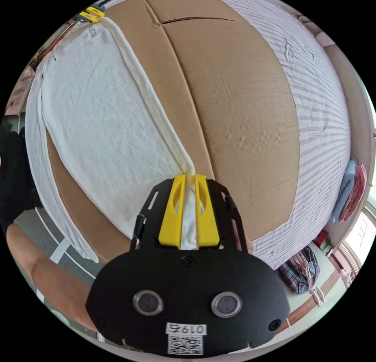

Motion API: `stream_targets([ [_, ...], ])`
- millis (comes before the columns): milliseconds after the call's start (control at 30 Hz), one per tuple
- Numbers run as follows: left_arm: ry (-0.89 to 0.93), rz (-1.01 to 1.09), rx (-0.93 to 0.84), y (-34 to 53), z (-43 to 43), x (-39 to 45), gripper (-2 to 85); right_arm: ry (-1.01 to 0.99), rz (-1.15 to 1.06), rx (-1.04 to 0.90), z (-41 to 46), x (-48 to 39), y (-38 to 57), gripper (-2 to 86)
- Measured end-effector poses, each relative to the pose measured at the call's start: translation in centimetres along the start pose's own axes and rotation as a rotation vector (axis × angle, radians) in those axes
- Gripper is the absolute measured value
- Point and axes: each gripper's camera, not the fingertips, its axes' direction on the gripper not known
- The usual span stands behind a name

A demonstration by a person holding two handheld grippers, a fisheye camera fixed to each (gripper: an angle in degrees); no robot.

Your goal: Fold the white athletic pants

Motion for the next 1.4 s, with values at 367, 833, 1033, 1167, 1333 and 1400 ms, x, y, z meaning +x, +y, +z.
stream_targets([
  [367,-0.029,-0.04,0.021,3.3,-1.3,5.6,0.7,0.122,-0.012,-0.021,-3.1,-10.9,6.8,-0.4],
  [833,-0.365,-0.176,0.281,13.7,-12.6,24.5,0.8,0.549,0.313,0.336,-14.6,-37.3,29.6,-0.8],
  [1033,-0.601,-0.191,0.425,20.0,-19.0,39.7,0.7,0.766,0.484,0.4,-18.9,-54.7,40.3,-0.9],
  [1167,-0.743,-0.214,0.551,26.1,-21.3,51.4,0.5,0.88,0.627,0.45,-21.2,-68.7,47.3,-0.9],
  [1333,-0.922,-0.216,0.622,32.9,-19.5,64.9,0.5,0.97,0.726,0.431,-21.2,-85.1,52.6,-0.8],
  [1400,-0.927,-0.227,0.598,34.9,-17.7,68.9,0.5,1.003,0.733,0.382,-20.2,-90.6,53.3,-0.8],
])
